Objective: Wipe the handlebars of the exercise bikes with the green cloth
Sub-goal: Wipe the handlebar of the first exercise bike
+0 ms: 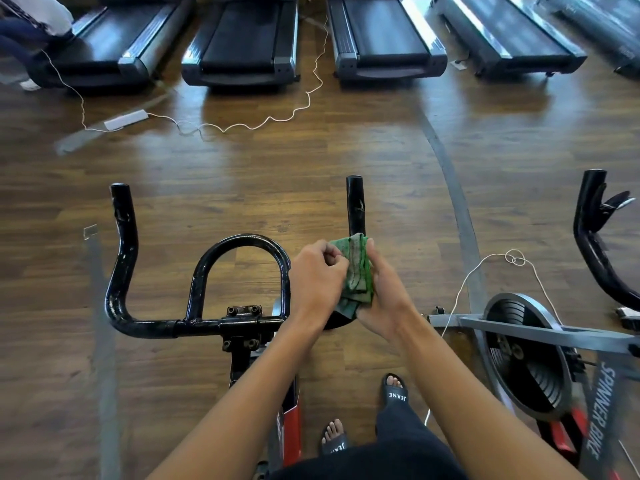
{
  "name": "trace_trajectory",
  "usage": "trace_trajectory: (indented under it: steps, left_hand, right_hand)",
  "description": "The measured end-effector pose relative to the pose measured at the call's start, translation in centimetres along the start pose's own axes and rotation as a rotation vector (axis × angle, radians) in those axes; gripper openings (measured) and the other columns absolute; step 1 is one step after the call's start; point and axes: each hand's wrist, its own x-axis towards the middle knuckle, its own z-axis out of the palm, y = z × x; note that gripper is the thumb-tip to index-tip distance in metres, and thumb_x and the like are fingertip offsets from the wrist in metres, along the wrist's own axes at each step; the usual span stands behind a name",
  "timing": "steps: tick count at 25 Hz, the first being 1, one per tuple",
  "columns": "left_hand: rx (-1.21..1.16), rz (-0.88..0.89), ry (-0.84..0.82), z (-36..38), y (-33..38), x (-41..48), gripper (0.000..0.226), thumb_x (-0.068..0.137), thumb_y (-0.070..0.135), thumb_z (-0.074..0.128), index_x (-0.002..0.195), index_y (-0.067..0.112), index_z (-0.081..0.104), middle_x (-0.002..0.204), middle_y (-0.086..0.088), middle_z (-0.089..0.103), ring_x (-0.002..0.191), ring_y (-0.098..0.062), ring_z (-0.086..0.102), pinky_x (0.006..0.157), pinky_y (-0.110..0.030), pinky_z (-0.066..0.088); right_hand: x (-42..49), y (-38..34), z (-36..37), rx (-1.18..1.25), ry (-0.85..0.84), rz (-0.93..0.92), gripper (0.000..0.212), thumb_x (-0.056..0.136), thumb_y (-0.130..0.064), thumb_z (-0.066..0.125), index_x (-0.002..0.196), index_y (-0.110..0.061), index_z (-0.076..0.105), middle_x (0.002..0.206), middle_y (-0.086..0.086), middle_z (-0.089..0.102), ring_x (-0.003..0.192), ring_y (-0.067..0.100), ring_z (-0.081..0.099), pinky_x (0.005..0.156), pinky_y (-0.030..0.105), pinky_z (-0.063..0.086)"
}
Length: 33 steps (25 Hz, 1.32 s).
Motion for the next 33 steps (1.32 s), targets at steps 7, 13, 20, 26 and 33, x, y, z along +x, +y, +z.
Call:
trace_trajectory:
  steps: [7, 13, 20, 26, 33]
  left_hand:
    - [0.115, -0.046, -0.115, -0.5, 0.5, 0.7, 0.016, 0.081, 0.028, 0.074, 0.089, 0.016, 0.069, 0.082, 0.004, 0.068, 0.081, -0.015, 0.065, 0.074, -0.028, 0.050]
    - [-0.213, -0.232, -0.085, -1.3, 0.5, 1.2, 0.004, 0.078, 0.019, 0.072, 0.079, 0.019, 0.076, 0.073, 0.004, 0.074, 0.076, -0.013, 0.070, 0.080, -0.038, 0.059]
    - [0.007, -0.023, -0.310, -0.3, 1.7, 0.3, 0.013, 0.091, 0.024, 0.067, 0.092, 0.016, 0.077, 0.090, -0.001, 0.075, 0.088, -0.015, 0.069, 0.082, -0.031, 0.055]
    - [-0.239, -0.046, -0.176, -1.8, -0.8, 2.4, 0.022, 0.101, 0.013, 0.052, 0.114, 0.011, 0.069, 0.094, 0.000, 0.070, 0.075, -0.009, 0.060, 0.068, -0.015, 0.048]
    - [0.290, -0.070, 0.312, -8.9, -10.7, 7.6, 0.021, 0.099, 0.023, 0.052, 0.112, 0.017, 0.067, 0.115, -0.011, 0.062, 0.107, -0.025, 0.051, 0.092, -0.037, 0.040]
  right_hand:
    - [0.7, 0.1, 0.3, 0.075, 0.070, 0.018, 0.064, 0.102, -0.057, 0.030, 0.129, -0.009, 0.063, 0.124, 0.018, 0.067, 0.105, 0.030, 0.068, 0.085, 0.043, 0.056]
    - [0.8, 1.2, 0.0, 0.129, 0.168, 0.041, 0.056, 0.103, -0.051, 0.035, 0.119, -0.009, 0.069, 0.112, 0.021, 0.072, 0.103, 0.035, 0.068, 0.086, 0.048, 0.054]
    - [1.1, 0.9, 0.7, 0.259, 0.233, -0.077, 0.056, 0.099, -0.057, 0.040, 0.107, -0.011, 0.070, 0.099, 0.013, 0.074, 0.088, 0.026, 0.071, 0.072, 0.037, 0.058]
    - [2.4, -1.4, 0.6, -0.304, 0.566, -0.391, 0.027, 0.103, -0.019, 0.049, 0.130, -0.018, 0.051, 0.112, 0.008, 0.065, 0.096, 0.024, 0.067, 0.076, 0.040, 0.058]
    - [10.7, -2.8, 0.9, -1.490, 0.625, -0.841, 0.062, 0.102, -0.019, 0.049, 0.158, -0.023, 0.021, 0.167, 0.004, 0.005, 0.147, 0.031, 0.024, 0.114, 0.046, 0.034]
